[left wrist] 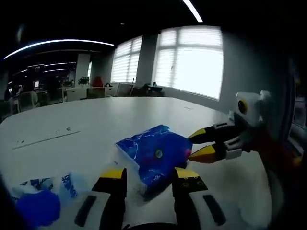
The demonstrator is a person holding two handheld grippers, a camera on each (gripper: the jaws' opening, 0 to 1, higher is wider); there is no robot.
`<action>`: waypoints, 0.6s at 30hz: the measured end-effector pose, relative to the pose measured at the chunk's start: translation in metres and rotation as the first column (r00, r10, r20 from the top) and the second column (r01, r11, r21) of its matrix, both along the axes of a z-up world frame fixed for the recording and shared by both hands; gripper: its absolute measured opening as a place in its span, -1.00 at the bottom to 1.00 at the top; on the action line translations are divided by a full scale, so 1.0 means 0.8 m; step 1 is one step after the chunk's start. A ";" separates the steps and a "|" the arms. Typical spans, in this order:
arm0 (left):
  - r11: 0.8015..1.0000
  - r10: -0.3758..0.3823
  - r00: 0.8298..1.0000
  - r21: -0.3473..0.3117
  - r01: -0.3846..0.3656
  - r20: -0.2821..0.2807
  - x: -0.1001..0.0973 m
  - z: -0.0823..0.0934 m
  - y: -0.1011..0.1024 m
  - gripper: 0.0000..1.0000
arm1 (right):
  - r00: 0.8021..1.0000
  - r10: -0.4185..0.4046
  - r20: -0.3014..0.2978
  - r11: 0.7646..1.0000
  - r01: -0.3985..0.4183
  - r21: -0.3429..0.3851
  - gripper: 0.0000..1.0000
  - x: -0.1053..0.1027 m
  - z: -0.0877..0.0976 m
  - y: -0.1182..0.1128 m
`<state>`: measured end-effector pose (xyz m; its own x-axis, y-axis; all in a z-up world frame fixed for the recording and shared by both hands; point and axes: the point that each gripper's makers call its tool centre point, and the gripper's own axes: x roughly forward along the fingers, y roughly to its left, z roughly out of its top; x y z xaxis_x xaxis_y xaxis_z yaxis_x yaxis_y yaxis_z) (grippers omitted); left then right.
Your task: Arrange the tabletop items into an orderly group along one side of the table until the central work area is clear of visible clutter.
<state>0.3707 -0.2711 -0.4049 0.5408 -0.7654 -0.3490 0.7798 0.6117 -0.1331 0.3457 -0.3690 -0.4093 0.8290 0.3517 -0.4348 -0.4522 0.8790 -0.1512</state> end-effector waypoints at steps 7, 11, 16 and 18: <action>0.999 0.043 0.997 -0.010 -0.043 -0.058 0.004 -0.008 0.002 -0.45 | 1.000 -0.001 0.003 1.000 0.001 -0.018 -0.63 0.002 -0.003 -0.001; 0.996 0.087 0.991 -0.027 -0.091 -0.102 0.009 -0.010 0.005 -0.58 | 1.000 -0.007 0.007 0.999 0.008 -0.033 -0.73 0.003 -0.004 -0.004; 0.993 0.112 0.992 0.028 -0.111 -0.062 0.011 -0.013 0.009 -0.86 | 1.000 -0.012 0.014 0.998 0.013 -0.055 -0.84 0.005 -0.005 -0.007; 0.992 0.120 0.991 0.035 -0.118 -0.062 0.012 -0.013 0.009 -0.90 | 1.000 -0.011 0.015 0.998 0.012 -0.058 -0.87 0.005 -0.005 -0.007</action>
<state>0.3801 -0.2636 -0.4150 0.6036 -0.6850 -0.4081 0.6915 0.7045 -0.1599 0.3495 -0.3746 -0.4134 0.8391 0.3166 -0.4424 -0.4397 0.8735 -0.2089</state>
